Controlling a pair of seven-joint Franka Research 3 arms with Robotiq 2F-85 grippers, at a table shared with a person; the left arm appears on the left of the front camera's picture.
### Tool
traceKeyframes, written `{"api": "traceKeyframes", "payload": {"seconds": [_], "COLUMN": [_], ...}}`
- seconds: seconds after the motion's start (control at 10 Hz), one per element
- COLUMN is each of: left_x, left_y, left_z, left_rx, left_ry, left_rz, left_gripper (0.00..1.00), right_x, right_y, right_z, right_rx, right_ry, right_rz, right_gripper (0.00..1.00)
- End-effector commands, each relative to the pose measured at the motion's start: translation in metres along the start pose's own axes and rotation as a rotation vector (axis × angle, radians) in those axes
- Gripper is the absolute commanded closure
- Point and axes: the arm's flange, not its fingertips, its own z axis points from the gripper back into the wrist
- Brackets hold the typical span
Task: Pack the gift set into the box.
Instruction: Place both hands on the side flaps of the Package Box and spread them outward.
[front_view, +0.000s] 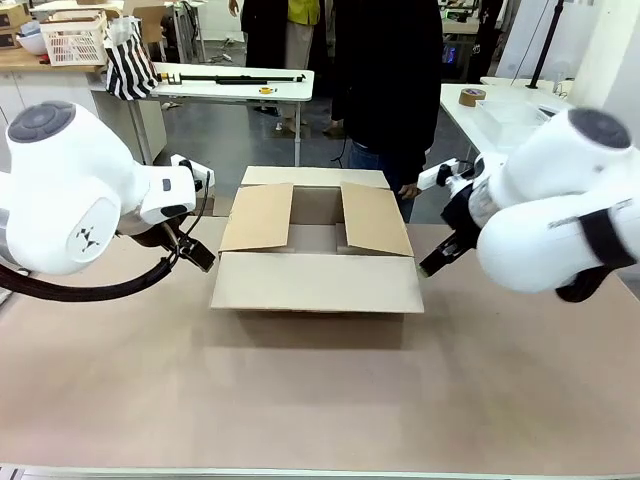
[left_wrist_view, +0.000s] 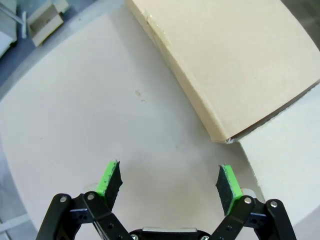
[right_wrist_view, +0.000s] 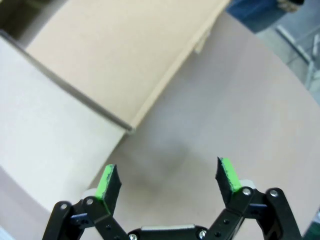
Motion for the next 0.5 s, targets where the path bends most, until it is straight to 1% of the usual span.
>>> {"api": "traceKeyframes", "payload": {"seconds": [0.0,0.1,0.2,0.3,0.4], "left_x": [-0.011,-0.017,-0.021,-0.021,0.015], "left_y": [0.001,-0.001,-0.009,-0.022,0.0], "left_z": [0.06,0.094,0.125,0.144,0.082], "left_rx": [-0.011,-0.034,-0.036,-0.087,-0.01], "left_ry": [0.032,-0.001,-0.077,-0.189,-0.025], "left_rz": [0.009,0.004,0.005,-0.015,0.011], "left_gripper": [0.0,0.0,0.0,0.0,0.0], "right_x": [-0.001,0.0,0.0,-0.002,-0.005], "right_y": [-0.018,-0.02,-0.018,-0.012,0.0], "right_z": [0.09,0.125,0.15,0.161,0.157], "right_rx": [-0.012,-0.004,0.015,0.034,-0.097], "right_ry": [0.046,0.009,-0.049,-0.083,-0.138], "right_rz": [-0.082,-0.15,-0.194,-0.2,-0.187], "right_gripper": [0.0,0.0,0.0,0.0,0.0]}}
